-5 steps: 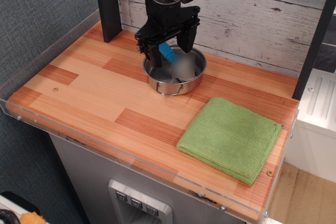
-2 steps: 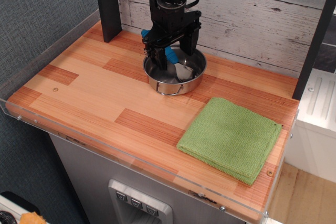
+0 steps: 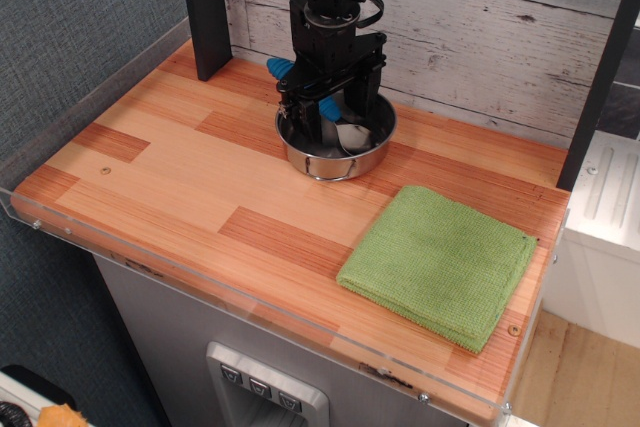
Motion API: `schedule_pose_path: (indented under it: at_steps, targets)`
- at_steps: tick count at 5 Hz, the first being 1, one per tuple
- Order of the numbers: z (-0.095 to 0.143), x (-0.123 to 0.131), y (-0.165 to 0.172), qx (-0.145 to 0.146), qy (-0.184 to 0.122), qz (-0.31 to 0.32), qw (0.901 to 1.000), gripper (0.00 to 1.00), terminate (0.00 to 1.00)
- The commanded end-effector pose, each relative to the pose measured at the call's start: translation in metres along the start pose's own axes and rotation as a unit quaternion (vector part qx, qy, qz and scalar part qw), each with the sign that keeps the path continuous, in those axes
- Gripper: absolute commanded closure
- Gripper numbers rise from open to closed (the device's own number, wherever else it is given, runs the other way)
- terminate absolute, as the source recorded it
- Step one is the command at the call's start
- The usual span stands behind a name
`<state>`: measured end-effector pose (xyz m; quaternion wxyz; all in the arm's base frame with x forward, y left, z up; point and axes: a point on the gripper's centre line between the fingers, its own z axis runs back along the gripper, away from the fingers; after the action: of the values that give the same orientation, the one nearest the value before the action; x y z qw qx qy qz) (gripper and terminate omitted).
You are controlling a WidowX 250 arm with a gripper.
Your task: Take the spatula from the vessel and place it on the table.
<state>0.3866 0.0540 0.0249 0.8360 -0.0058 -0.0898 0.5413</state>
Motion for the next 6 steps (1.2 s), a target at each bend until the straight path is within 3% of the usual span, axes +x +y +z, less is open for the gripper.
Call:
schedule_pose_path:
  at_steps: [1, 2, 4, 6]
  targets:
    - [0.011, 0.011, 0.003, -0.015, -0.015, 0.008, 0.9997, 0.00, 0.00]
    - [0.015, 0.013, 0.004, -0.015, -0.021, 0.004, 0.9997, 1.00, 0.00]
    - [0.032, 0.016, 0.001, -0.031, -0.026, 0.007, 0.9992, 1.00, 0.00]
    - [0.066, 0.019, 0.000, -0.055, -0.034, 0.015, 0.9978, 1.00, 0.00]
